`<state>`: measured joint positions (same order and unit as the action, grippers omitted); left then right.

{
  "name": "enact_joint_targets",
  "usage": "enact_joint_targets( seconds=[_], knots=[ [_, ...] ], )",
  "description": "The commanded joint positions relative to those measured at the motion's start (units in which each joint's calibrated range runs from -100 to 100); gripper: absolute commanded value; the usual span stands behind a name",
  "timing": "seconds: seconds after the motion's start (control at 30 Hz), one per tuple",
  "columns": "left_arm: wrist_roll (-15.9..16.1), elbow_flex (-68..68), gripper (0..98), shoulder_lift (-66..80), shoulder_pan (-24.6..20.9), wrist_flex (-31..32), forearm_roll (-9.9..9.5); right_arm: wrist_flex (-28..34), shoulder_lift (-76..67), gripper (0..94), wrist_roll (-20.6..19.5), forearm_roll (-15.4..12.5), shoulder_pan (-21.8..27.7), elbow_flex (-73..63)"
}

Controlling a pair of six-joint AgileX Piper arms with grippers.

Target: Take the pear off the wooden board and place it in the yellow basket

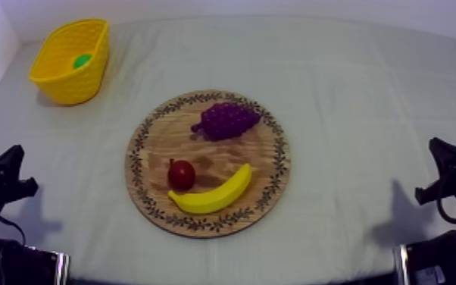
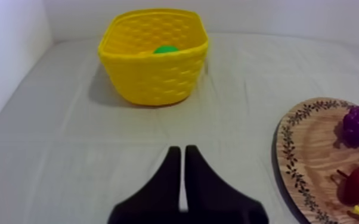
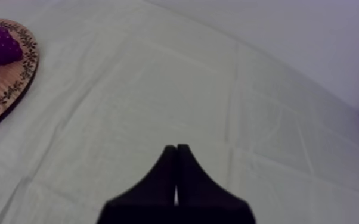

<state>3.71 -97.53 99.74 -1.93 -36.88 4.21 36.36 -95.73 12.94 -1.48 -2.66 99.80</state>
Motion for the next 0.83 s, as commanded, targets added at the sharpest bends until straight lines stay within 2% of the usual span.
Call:
enact_joint_targets(
  seconds=[0.0,0.13,0.2,0.27,0.43,0.8],
  knots=[
    [-0.76,-0.14,0.0,0.05,-0.04,-0.21,-0.30,0.02,-0.03,0.4,-0.02,-0.01,-0.02,-0.02],
    [-5.54,-0.55,0.0,0.08,-0.06,0.53,-0.84,0.02,-0.03,0.4,-0.02,-0.01,-0.02,-0.02],
    [-9.83,-0.98,0.0,0.08,-0.06,1.50,-2.73,0.02,-0.03,0.4,-0.03,-0.01,-0.02,-0.02],
    [-12.64,-1.49,0.0,0.08,-0.12,2.33,-4.51,0.02,-0.03,0.4,0.00,-0.01,-0.02,-0.02],
    [-13.16,-1.93,0.0,0.08,-0.19,3.03,-5.99,0.02,-0.03,0.4,0.01,-0.01,-0.02,-0.02],
    [-13.60,-2.02,0.0,0.08,-0.20,3.17,-6.28,0.02,-0.03,0.4,-0.01,-0.01,-0.02,-0.02]
  ],
)
